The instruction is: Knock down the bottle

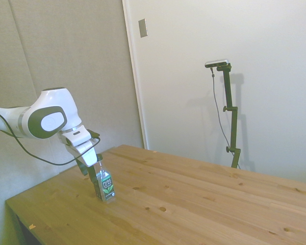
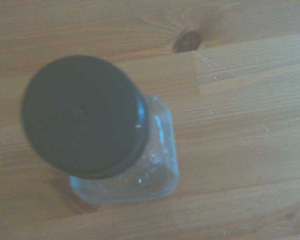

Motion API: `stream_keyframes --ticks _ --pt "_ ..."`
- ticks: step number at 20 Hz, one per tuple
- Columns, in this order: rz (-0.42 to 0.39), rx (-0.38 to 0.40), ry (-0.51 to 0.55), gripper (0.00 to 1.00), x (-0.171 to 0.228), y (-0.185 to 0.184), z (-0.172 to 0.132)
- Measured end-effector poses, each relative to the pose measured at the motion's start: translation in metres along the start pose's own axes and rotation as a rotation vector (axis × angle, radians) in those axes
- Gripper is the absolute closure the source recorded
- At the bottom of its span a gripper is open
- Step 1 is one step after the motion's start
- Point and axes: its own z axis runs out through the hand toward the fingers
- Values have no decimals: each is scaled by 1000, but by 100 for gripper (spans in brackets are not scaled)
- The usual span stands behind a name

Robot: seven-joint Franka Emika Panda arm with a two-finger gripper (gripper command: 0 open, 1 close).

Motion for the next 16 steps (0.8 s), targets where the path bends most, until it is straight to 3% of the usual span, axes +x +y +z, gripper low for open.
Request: stream_keyframes --ticks 8,16 --pt "54 0 -10 100 -27 -32 1" --pt "85 -6 -2 100 -29 -39 -3"
